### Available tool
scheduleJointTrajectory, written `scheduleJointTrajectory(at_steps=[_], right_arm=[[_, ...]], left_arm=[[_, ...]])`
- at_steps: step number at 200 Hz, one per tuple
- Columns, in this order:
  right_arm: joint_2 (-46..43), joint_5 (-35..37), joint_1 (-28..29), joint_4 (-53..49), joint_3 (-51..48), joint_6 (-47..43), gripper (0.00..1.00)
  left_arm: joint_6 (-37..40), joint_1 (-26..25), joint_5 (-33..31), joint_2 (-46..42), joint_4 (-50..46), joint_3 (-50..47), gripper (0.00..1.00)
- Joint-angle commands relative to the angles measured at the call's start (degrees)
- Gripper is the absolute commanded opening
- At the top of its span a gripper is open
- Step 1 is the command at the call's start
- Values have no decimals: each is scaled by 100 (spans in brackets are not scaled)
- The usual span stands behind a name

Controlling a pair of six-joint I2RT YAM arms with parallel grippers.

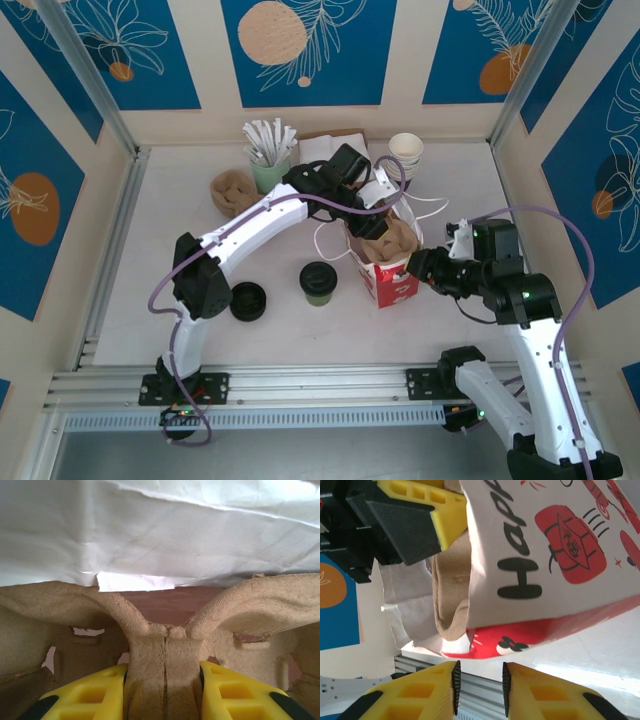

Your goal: Pack the takeout coffee

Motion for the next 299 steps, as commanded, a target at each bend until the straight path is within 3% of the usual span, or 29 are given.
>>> scheduleJointTrajectory(at_steps=[1,116,163,299], right_arm=[[-67,-158,-36,397,-121,220,30],[-146,-305,-162,733,-378,338,17],[-215,-414,-222,706,-382,214,0],[-242,-913,-424,-66,-93,286,0]], left_arm=[[-37,-5,-37,104,27,231,32],[-73,-5,53,189,-88,367,32],[-107,-6,33,202,-80,362,32],[334,-29,-679,394,-413,657,32]])
